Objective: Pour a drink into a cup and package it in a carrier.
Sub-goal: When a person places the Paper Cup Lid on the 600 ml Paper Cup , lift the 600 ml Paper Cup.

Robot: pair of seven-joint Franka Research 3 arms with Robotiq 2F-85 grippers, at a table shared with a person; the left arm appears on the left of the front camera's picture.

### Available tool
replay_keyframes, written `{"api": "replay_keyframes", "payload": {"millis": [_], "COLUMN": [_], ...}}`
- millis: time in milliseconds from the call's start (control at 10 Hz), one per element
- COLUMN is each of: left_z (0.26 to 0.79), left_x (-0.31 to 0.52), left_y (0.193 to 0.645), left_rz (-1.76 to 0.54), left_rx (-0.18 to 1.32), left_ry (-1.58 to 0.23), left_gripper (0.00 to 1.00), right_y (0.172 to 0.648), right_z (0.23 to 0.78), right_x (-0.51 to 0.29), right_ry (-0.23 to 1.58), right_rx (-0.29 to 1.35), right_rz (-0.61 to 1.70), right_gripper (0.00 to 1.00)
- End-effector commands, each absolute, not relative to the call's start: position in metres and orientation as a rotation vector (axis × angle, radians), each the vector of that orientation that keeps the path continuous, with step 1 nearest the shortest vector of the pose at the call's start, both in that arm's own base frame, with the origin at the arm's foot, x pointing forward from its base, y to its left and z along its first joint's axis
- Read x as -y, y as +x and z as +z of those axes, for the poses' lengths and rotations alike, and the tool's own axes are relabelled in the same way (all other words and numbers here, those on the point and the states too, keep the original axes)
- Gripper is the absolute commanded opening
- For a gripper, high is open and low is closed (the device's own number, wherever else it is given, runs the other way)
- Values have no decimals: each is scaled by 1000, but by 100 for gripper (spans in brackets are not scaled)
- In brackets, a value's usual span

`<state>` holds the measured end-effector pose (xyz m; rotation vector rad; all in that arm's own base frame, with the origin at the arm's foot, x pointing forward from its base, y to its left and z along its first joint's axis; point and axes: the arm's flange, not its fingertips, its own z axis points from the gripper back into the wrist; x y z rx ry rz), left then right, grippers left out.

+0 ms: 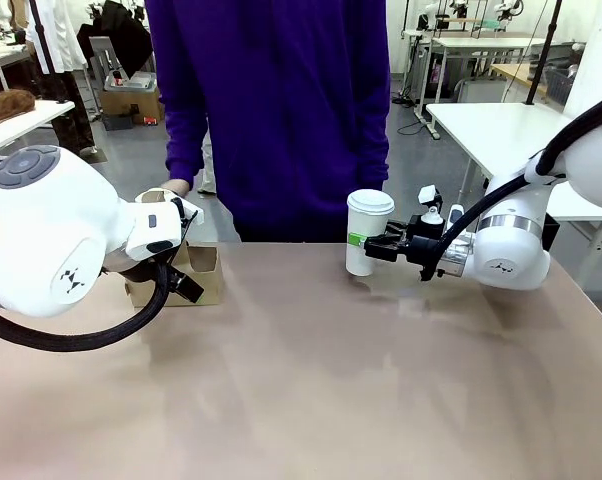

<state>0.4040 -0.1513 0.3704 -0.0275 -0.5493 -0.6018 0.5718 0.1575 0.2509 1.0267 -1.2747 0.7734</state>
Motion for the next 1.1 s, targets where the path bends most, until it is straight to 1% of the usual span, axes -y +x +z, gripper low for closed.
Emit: {"api": "replay_keyframes", "payload": {"millis": [0,1000], "left_z": [371,371], "left_x": [151,151], "left_y": [404,404], "left_rz": [-602,-602], "left_rx": [550,550], "left_ry": [-29,-29], "left_gripper": [100,100], "right_y": [571,571], "right_z": [256,256], "right_x": [-160,-160], "right_ry": [1032,1032], "right_rx": [1287,1287], "right_rz": [768,768], "right_gripper": [80,80]}}
